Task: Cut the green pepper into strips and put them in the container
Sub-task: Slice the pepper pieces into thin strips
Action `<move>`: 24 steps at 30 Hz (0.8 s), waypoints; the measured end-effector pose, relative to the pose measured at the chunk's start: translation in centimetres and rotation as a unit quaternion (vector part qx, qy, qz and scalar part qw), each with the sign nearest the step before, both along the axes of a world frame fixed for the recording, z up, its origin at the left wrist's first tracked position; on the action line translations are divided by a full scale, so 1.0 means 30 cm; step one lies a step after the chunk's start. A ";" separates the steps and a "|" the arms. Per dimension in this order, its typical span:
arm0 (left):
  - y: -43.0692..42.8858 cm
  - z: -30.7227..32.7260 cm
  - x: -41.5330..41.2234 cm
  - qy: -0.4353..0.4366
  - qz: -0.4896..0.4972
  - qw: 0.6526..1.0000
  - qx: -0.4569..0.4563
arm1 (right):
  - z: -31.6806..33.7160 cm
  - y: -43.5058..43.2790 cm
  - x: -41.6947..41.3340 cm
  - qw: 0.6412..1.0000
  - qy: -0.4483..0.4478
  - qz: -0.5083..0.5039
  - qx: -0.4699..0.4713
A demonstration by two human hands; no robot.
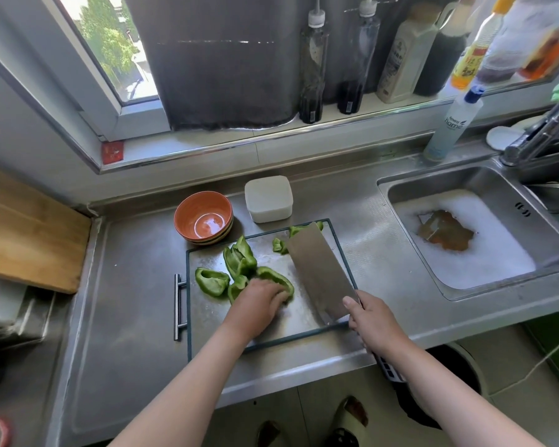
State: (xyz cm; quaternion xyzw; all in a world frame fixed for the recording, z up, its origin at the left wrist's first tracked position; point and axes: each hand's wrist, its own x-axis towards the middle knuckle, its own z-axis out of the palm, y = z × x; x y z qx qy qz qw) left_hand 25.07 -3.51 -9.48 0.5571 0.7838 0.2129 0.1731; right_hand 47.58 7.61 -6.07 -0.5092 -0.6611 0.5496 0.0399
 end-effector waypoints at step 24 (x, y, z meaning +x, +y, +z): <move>0.086 0.004 -0.003 -0.054 0.128 0.990 -0.030 | 0.043 -0.073 -0.051 0.999 -0.028 -0.013 -0.027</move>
